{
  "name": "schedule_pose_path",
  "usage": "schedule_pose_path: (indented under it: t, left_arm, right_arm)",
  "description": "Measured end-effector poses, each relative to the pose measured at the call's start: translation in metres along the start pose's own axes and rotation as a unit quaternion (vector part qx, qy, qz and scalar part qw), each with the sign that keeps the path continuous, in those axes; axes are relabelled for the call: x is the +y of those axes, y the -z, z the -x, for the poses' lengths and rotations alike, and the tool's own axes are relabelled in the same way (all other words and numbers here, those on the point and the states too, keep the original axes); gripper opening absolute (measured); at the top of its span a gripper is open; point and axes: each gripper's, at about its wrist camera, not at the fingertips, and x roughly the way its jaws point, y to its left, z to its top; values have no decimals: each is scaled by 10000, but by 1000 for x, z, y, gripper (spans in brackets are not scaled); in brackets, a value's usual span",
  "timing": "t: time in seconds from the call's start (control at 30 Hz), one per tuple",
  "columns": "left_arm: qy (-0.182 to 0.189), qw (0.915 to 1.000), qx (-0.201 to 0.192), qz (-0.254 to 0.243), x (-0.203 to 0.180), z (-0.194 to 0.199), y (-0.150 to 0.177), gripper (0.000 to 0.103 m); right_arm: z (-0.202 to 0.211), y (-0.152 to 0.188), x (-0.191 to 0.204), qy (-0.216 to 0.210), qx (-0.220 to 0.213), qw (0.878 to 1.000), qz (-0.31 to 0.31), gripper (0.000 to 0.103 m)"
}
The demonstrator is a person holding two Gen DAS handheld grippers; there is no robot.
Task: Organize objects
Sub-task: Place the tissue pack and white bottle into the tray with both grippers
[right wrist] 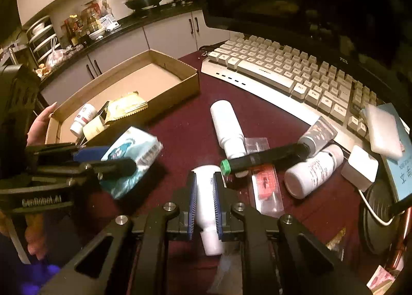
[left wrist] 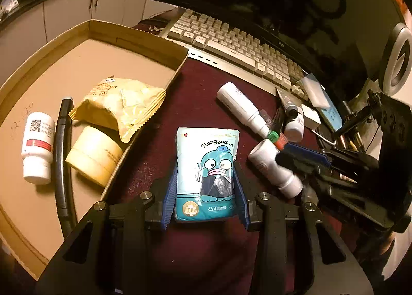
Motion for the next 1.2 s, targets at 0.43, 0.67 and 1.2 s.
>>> schedule_pose_path:
  t: [0.43, 0.67, 1.2]
  left_arm:
    - [70, 10000, -35, -3, -3, 3, 1, 40]
    - [145, 9994, -269, 151, 3, 19, -3, 40]
    - [188, 9967, -606, 514, 28, 44, -13, 40]
  right_arm:
    - [-21, 13, 12, 316, 366, 9986, 212, 35]
    - [-16, 8, 10, -243, 138, 9992, -275, 34]
    - [-8, -9, 18, -726, -255, 9944, -720, 34]
